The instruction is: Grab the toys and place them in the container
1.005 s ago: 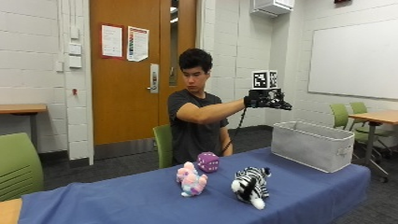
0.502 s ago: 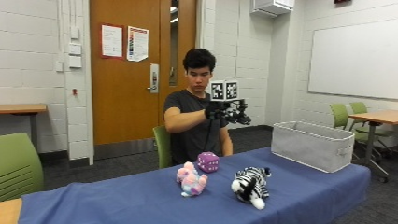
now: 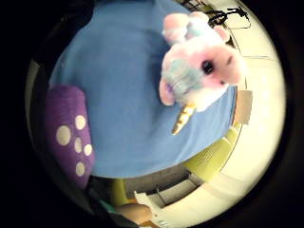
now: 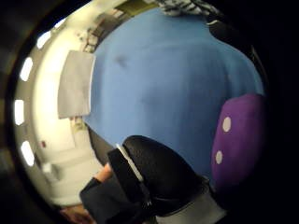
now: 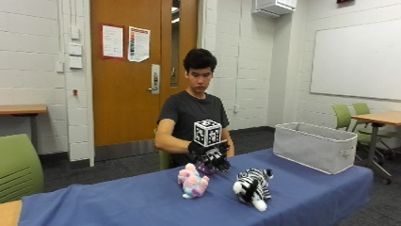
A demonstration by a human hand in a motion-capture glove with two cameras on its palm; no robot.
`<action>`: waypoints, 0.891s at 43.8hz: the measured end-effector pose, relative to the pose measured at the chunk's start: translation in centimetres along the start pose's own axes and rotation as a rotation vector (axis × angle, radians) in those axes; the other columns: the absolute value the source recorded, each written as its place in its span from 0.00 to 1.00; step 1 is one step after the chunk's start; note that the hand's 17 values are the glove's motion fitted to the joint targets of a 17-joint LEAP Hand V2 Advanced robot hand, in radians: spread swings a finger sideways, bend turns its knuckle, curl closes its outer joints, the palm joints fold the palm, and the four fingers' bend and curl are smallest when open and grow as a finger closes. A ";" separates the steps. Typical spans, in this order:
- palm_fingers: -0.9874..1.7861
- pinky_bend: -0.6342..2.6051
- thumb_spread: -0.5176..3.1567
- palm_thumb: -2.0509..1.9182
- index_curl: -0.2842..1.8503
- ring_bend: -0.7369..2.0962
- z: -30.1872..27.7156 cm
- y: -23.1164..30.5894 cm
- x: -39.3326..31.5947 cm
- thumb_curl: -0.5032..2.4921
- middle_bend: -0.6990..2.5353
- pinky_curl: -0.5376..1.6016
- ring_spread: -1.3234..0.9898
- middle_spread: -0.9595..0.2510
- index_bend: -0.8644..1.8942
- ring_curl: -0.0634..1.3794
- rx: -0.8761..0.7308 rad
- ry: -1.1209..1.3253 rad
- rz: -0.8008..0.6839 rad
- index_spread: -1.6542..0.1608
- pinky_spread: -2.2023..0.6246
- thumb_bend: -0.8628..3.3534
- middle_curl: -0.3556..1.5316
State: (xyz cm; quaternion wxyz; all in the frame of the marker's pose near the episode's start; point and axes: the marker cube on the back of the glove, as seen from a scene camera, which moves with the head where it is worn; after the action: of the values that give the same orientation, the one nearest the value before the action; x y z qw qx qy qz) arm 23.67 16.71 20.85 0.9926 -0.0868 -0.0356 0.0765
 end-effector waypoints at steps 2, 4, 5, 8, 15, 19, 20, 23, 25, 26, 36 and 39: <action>0.42 0.33 0.40 0.48 0.30 0.34 0.6 0.3 0.3 0.19 0.28 0.39 0.42 0.70 0.38 0.18 0.006 0.011 0.006 0.77 0.74 0.18 0.35; 0.43 0.33 0.40 0.48 0.30 0.34 1.3 0.8 0.6 0.19 0.28 0.40 0.42 0.69 0.38 0.19 -0.001 0.025 0.012 0.77 0.74 0.18 0.36; 0.43 0.33 0.41 0.49 0.30 0.35 1.6 1.1 0.7 0.19 0.28 0.40 0.42 0.69 0.38 0.19 -0.009 0.032 0.014 0.77 0.74 0.18 0.36; 0.43 0.33 0.41 0.49 0.30 0.35 2.6 1.9 1.2 0.20 0.28 0.40 0.41 0.68 0.37 0.20 -0.036 0.040 0.019 0.76 0.74 0.19 0.36; 0.44 0.37 0.43 0.51 0.30 0.35 3.2 3.4 1.9 0.21 0.27 0.42 0.40 0.67 0.39 0.20 -0.015 0.021 0.033 0.75 0.73 0.20 0.36; 0.46 0.37 0.44 0.52 0.31 0.35 3.0 3.6 2.2 0.22 0.26 0.42 0.39 0.66 0.41 0.20 0.008 0.014 0.030 0.75 0.72 0.20 0.35; 0.46 0.37 0.44 0.52 0.32 0.35 2.9 3.7 2.2 0.22 0.26 0.42 0.39 0.65 0.42 0.20 0.011 0.013 0.029 0.74 0.72 0.20 0.35; 0.49 0.36 0.45 0.53 0.34 0.35 2.7 3.7 2.1 0.23 0.26 0.41 0.38 0.65 0.47 0.20 0.031 0.010 0.020 0.74 0.71 0.21 0.34; 0.51 0.36 0.46 0.54 0.36 0.35 2.4 3.7 2.0 0.23 0.26 0.41 0.38 0.64 0.51 0.20 0.056 0.009 0.011 0.74 0.70 0.21 0.34; 0.52 0.36 0.46 0.54 0.37 0.35 2.2 3.7 1.9 0.23 0.26 0.41 0.37 0.64 0.53 0.20 0.069 0.009 0.007 0.73 0.70 0.21 0.34; 0.74 0.39 0.50 0.63 0.40 0.46 -0.5 2.7 1.2 0.26 0.29 0.41 0.35 0.57 0.53 0.25 0.196 0.038 -0.013 0.74 0.65 0.26 0.35; 0.79 0.40 0.50 0.64 0.41 0.52 -1.0 2.1 0.9 0.28 0.31 0.43 0.35 0.54 0.49 0.30 0.186 0.041 -0.018 0.74 0.64 0.26 0.37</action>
State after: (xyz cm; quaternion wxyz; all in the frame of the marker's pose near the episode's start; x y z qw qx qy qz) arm 24.31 18.69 19.56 0.9976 0.0046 -0.0089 0.0686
